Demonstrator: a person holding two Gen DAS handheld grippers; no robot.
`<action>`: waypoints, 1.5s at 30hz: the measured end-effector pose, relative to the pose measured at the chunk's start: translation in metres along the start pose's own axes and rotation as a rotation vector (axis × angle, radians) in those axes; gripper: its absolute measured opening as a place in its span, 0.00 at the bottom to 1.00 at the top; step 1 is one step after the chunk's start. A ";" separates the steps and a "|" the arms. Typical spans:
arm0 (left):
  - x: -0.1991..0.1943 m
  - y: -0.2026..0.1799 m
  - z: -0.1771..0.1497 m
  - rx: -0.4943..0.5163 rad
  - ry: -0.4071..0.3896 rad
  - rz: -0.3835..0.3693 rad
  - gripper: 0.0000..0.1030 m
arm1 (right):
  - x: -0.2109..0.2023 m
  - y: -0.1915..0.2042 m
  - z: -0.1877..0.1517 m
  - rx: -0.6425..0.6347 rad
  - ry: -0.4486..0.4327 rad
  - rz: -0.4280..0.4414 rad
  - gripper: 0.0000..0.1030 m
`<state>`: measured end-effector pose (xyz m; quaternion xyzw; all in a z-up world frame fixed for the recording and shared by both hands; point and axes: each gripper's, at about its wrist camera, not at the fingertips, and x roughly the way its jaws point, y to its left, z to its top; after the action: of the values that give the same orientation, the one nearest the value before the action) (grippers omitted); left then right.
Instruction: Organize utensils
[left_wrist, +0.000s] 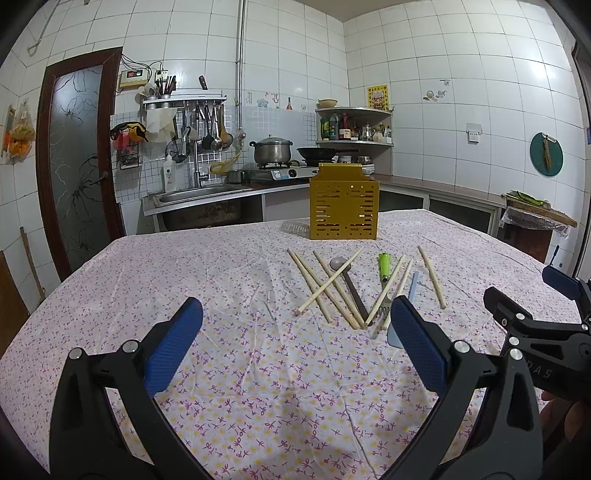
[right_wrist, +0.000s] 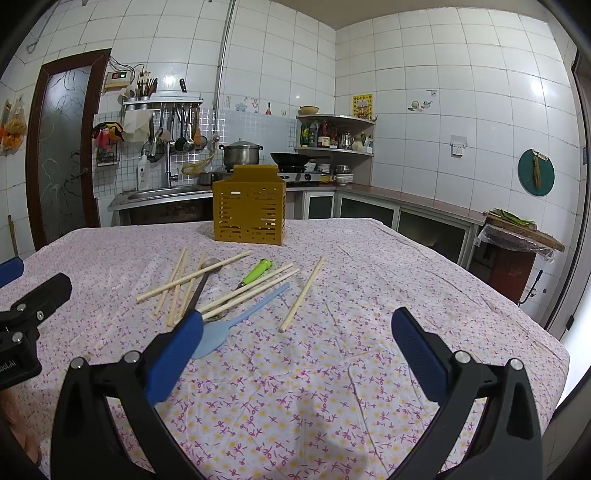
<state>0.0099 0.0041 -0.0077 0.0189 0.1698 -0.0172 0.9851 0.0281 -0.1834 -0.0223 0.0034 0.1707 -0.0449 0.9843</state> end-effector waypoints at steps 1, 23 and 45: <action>0.000 0.000 0.000 0.000 0.000 0.000 0.95 | 0.000 0.000 0.000 0.000 0.001 0.000 0.96; 0.002 -0.001 0.000 0.001 0.003 -0.002 0.95 | 0.001 -0.001 0.000 0.001 0.005 -0.007 0.96; 0.003 -0.007 -0.004 0.003 0.007 -0.007 0.95 | 0.002 -0.003 0.000 0.003 0.005 -0.009 0.96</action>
<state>0.0112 -0.0026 -0.0131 0.0198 0.1734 -0.0208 0.9844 0.0297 -0.1861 -0.0230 0.0041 0.1730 -0.0498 0.9837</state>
